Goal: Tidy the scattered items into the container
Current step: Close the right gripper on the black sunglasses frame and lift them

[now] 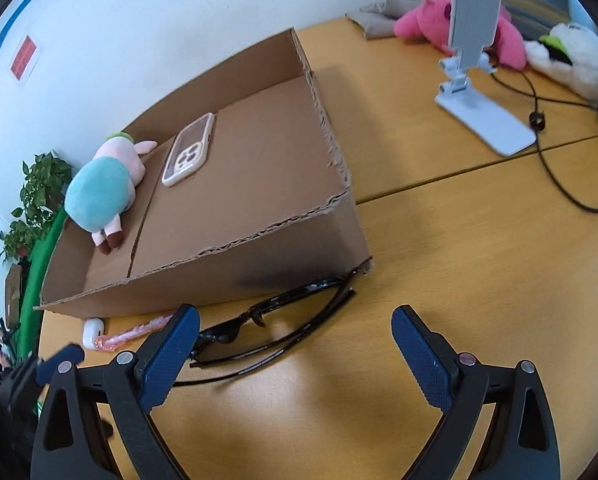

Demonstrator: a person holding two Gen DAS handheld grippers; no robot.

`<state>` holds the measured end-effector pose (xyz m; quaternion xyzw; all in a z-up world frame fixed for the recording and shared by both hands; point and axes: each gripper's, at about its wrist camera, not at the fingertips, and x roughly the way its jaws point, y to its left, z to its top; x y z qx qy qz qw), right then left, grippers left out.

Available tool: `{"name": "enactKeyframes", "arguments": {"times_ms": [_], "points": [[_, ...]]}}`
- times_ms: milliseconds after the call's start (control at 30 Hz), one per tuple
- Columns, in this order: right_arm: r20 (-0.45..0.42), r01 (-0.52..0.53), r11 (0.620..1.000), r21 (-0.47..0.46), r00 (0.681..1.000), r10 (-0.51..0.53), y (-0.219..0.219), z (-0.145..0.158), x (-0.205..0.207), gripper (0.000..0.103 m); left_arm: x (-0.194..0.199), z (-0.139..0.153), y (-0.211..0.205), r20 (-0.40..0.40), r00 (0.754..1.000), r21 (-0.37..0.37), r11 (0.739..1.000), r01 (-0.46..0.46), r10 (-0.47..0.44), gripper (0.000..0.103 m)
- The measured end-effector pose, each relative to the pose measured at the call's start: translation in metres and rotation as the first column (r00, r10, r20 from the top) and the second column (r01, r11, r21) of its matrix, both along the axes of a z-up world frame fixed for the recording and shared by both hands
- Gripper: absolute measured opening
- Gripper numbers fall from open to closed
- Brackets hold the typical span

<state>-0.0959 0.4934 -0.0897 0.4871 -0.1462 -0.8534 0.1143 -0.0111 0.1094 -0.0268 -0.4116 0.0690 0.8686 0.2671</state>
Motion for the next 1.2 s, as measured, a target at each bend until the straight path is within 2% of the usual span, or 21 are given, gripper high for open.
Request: {"name": "enactKeyframes", "arguments": {"times_ms": [67, 133, 200, 333, 567, 600, 700, 733, 800, 900, 967, 1100, 1200], "points": [[0.033, 0.002, 1.0, -0.017, 0.999, -0.001, -0.005, -0.009, -0.005, 0.098, 0.001, -0.003, 0.002, 0.006, 1.0, -0.006, 1.0, 0.006, -0.006, 0.078], [0.03, 0.004, 1.0, -0.01, 1.0, -0.003, -0.008, -0.011, -0.006, 0.094, 0.003, -0.006, 0.003, 0.01, 1.0, -0.009, 1.0, 0.01, -0.01, 0.078], [0.016, -0.006, 1.0, 0.003, 1.0, 0.006, -0.011, -0.011, -0.006, 0.082, 0.003, -0.01, 0.001, 0.02, 1.0, -0.012, 1.0, 0.004, -0.004, 0.078], [0.013, -0.034, 0.999, 0.007, 0.999, 0.034, -0.012, -0.01, -0.004, 0.064, 0.005, -0.015, 0.003, 0.031, 0.999, -0.014, 1.0, 0.018, -0.018, 0.078], [0.017, -0.08, 0.996, -0.04, 0.997, 0.081, -0.011, -0.011, 0.006, 0.053, 0.009, -0.03, 0.024, 0.076, 0.992, -0.04, 0.994, 0.104, -0.101, 0.077], [0.017, -0.089, 0.995, -0.045, 0.996, 0.09, -0.011, -0.012, 0.007, 0.052, 0.008, -0.033, 0.027, 0.084, 0.991, -0.046, 0.993, 0.113, -0.108, 0.075], [0.016, -0.117, 0.991, -0.059, 0.993, 0.119, -0.013, -0.012, 0.011, 0.051, 0.008, -0.044, 0.037, 0.119, 0.982, -0.067, 0.986, 0.153, -0.144, 0.052], [0.016, -0.124, 0.99, -0.061, 0.992, 0.125, -0.014, -0.012, 0.011, 0.051, 0.008, -0.049, 0.04, 0.132, 0.98, -0.08, 0.984, 0.158, -0.147, 0.041], [0.016, -0.13, 0.99, -0.055, 0.991, 0.132, -0.016, -0.012, 0.012, 0.049, 0.005, -0.056, 0.044, 0.146, 0.98, -0.108, 0.982, 0.153, -0.136, 0.03], [0.022, -0.137, 0.988, -0.07, 0.99, 0.139, -0.017, -0.013, 0.012, 0.048, 0.006, -0.057, 0.046, 0.142, 0.98, -0.115, 0.981, 0.155, -0.138, 0.025], [0.025, -0.135, 0.988, -0.07, 0.99, 0.137, -0.018, -0.012, 0.012, 0.049, 0.006, -0.059, 0.042, 0.142, 0.98, -0.12, 0.98, 0.157, -0.139, 0.018], [0.036, -0.118, 0.99, -0.072, 0.992, 0.121, -0.019, -0.012, 0.006, 0.051, 0.007, -0.061, 0.039, 0.144, 0.979, -0.12, 0.979, 0.164, -0.146, 0.017], [0.038, -0.134, 0.99, -0.031, 0.99, 0.135, -0.026, -0.01, 0.003, 0.051, 0.005, -0.061, 0.039, 0.142, 0.98, -0.129, 0.979, 0.159, -0.141, 0.017]]}}
